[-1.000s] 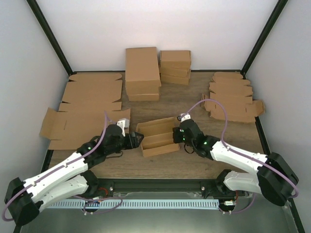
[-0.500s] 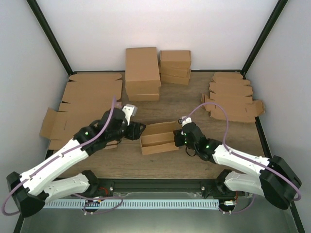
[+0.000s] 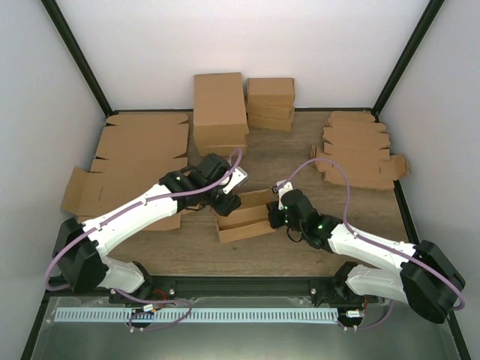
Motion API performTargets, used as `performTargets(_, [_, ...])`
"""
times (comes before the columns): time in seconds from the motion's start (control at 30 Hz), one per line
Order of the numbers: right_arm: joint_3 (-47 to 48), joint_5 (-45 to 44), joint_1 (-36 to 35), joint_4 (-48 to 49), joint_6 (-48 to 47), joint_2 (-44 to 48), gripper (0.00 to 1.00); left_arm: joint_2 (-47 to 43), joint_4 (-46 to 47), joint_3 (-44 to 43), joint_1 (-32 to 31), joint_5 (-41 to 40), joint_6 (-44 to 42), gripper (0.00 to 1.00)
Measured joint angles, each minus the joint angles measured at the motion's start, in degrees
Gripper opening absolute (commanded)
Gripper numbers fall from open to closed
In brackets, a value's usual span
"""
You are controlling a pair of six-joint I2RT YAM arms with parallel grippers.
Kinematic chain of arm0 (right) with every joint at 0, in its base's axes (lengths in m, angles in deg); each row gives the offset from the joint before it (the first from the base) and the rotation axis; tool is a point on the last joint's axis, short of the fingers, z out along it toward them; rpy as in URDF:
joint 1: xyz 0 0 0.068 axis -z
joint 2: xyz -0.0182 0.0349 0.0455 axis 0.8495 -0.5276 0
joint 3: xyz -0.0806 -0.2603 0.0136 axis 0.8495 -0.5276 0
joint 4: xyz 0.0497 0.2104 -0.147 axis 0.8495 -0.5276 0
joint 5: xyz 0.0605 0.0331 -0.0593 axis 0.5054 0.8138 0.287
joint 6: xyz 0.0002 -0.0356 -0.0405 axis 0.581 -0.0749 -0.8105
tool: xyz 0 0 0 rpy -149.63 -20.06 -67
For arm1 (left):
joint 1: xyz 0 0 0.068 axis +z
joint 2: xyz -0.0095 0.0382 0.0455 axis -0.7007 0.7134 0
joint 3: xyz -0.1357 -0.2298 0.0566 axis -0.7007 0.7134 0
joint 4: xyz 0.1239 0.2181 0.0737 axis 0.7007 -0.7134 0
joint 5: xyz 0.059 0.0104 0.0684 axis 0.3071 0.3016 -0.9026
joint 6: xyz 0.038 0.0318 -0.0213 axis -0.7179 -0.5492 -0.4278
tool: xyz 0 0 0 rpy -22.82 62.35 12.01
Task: Fold the paper box
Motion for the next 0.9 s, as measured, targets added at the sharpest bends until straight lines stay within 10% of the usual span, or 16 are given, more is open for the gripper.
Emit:
performTargets(0.4, [-0.09,1.68,0.0,0.35,-1.62,-0.35,0.1,4.87,-0.72,-1.31,-0.35,3.26,-4.79,0.15])
performTargets(0.9, [0.35,2.89,-0.02,-3.41,-0.72,1.25,0.54,5.25,2.16,3.82,-3.85,5.03,-2.62,0.11])
